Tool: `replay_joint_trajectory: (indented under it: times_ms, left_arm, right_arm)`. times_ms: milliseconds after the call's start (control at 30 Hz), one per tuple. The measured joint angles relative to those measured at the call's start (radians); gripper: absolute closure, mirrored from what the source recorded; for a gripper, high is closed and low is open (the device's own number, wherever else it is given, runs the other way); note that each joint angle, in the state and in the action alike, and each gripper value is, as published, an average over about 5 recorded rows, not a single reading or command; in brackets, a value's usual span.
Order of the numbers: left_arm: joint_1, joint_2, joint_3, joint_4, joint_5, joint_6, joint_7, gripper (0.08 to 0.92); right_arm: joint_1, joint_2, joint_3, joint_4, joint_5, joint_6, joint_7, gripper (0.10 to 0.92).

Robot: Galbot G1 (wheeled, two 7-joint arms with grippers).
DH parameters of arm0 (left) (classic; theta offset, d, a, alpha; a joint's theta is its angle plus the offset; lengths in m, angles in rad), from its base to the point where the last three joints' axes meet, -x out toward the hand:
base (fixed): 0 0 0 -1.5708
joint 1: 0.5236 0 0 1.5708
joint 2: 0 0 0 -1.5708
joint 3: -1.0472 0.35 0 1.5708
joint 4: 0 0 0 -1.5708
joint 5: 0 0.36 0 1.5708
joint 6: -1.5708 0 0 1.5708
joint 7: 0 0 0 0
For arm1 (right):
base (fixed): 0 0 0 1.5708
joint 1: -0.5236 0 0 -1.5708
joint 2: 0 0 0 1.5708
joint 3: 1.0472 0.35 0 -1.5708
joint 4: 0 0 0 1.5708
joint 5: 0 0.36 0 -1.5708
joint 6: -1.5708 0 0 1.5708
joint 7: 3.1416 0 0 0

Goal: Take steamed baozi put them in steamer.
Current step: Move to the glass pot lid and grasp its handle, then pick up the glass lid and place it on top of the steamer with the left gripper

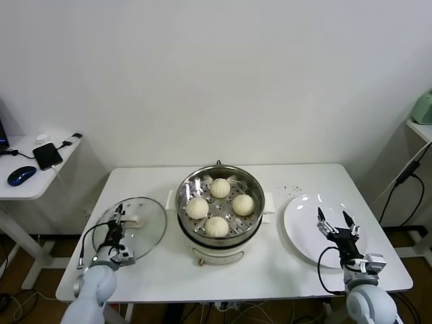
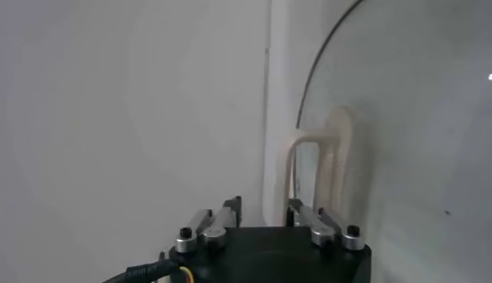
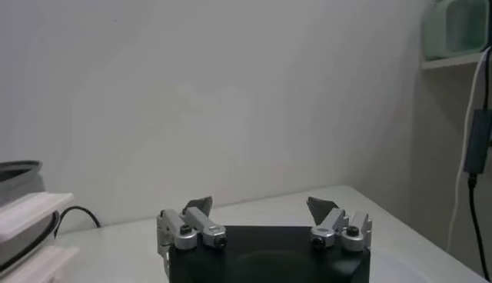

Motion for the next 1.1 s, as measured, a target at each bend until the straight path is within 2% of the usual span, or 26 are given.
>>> replay_joint_trajectory:
  times_ms: [233, 333, 567, 900, 1100]
  left_arm:
    - [0.001, -0.003, -0.003, 0.008, -0.01, 0.01, 0.006, 0.803]
    - [0.008, -0.009, -0.005, -0.003, -0.021, 0.028, 0.013, 0.834]
    - [0.048, -0.021, -0.012, -0.091, -0.061, 0.12, 0.042, 0.834]
    - [0.135, -0.034, 0.018, -0.324, -0.036, 0.338, 0.077, 0.834]
    - [0.153, -0.068, 0.023, -0.456, 0.033, 0.464, 0.138, 0.834]
  right_arm:
    - [0.007, 0.0, -0.003, -0.006, -0.002, -0.001, 0.0, 0.202]
    - [0.01, 0.001, -0.004, -0.009, -0.002, -0.001, 0.0, 0.203]
    - [0.016, 0.001, -0.011, -0.012, -0.002, 0.0, -0.001, 0.203]
    - [0.034, 0.003, -0.023, -0.019, -0.001, 0.001, -0.001, 0.203]
    - [0.04, 0.004, -0.025, -0.019, 0.002, 0.003, -0.001, 0.203]
